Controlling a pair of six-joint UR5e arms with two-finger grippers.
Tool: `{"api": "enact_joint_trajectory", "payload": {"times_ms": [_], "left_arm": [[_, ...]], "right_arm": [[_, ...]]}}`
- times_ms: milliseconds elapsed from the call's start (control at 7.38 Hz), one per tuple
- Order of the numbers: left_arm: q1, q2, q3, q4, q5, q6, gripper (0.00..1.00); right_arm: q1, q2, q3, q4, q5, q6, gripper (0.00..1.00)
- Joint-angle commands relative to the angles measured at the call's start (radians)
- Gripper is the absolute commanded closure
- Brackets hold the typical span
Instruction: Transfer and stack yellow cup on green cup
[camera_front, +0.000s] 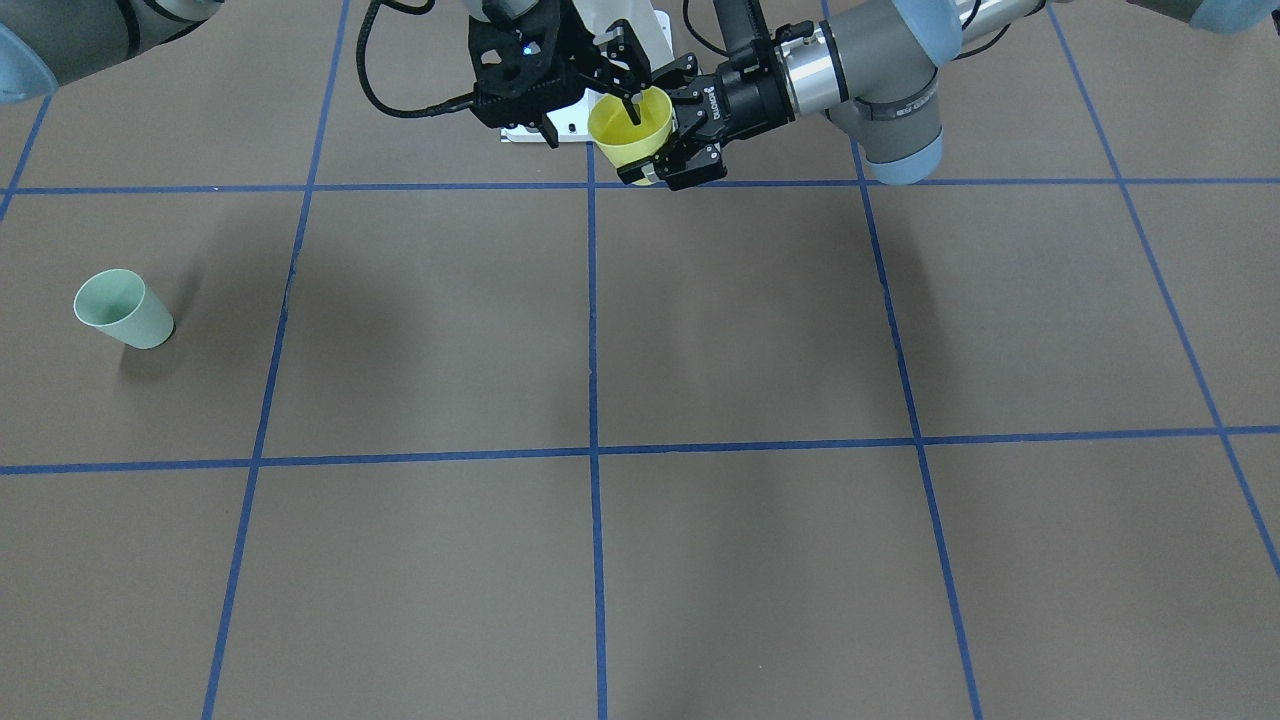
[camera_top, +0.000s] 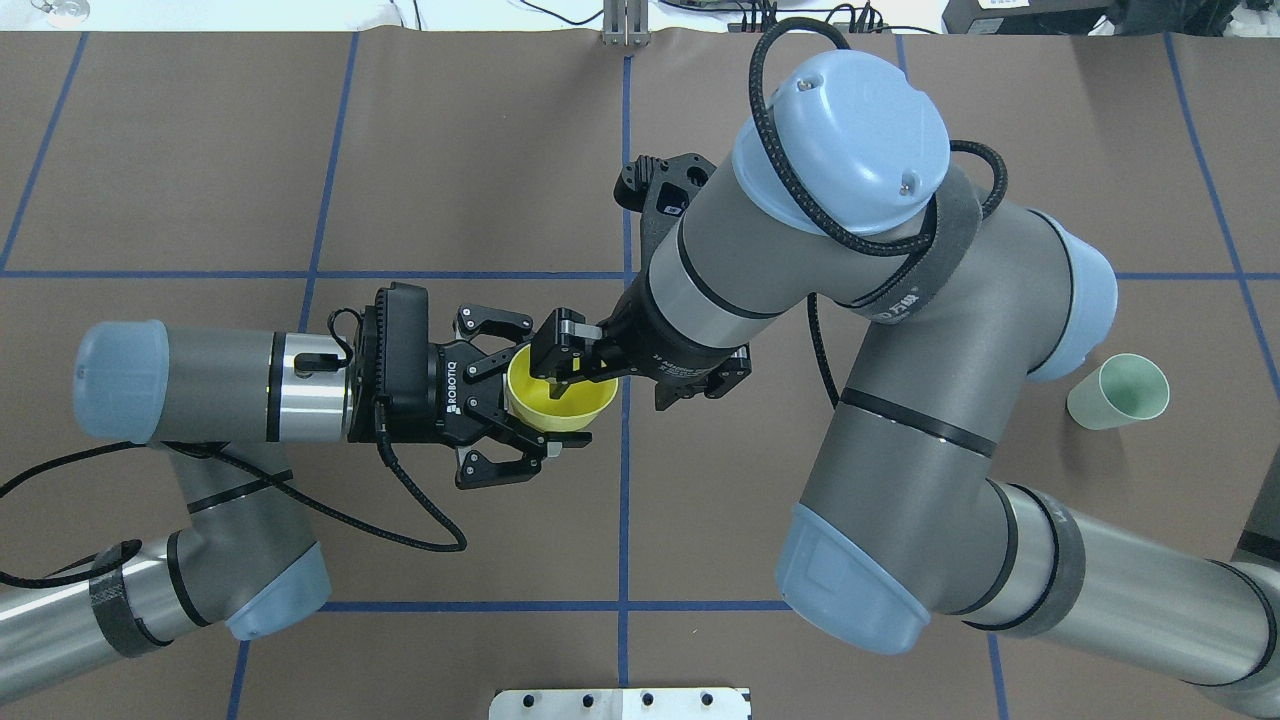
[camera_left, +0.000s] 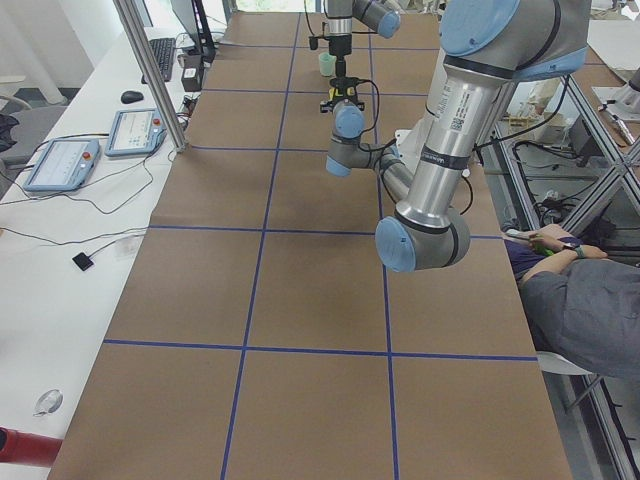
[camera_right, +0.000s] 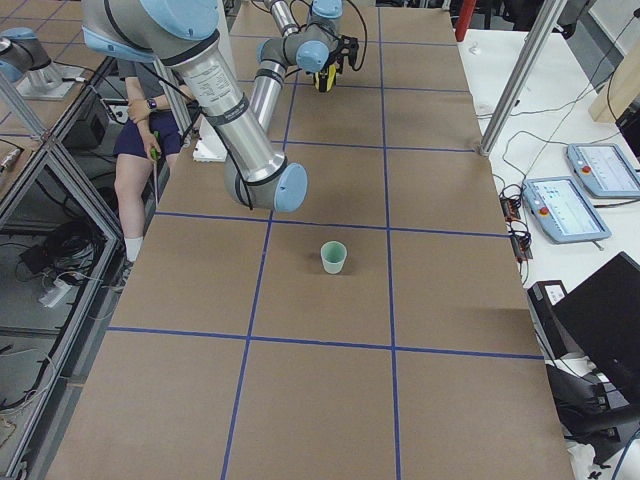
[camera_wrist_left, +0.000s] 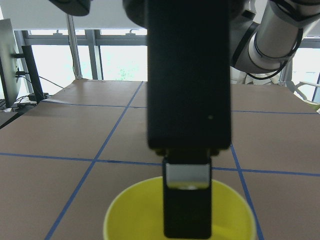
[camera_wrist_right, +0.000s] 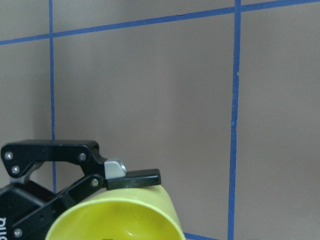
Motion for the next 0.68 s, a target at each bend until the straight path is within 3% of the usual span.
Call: {"api": "enact_joint_trajectory", "payload": {"times_ms": [0, 136, 407, 542], "left_arm": [[0.002, 0.000, 0.002, -0.010, 0.000, 0.000, 1.00], [0.005, 0.000, 0.002, -0.013, 0.000, -0.002, 1.00], [0.007, 0.002, 0.002, -0.018, 0.000, 0.000, 1.00], [0.007, 0.006, 0.003, -0.034, 0.000, -0.002, 1.00]], "right_arm": [[-0.002, -0.005, 0.001, 0.002, 0.000, -0.003, 0.12], [-0.002, -0.005, 0.001, 0.002, 0.000, -0.003, 0.21], [-0.002, -0.003, 0.001, 0.002, 0.003, 0.000, 0.61], [-0.002, -0.002, 0.001, 0.002, 0.005, 0.000, 0.73]]}}
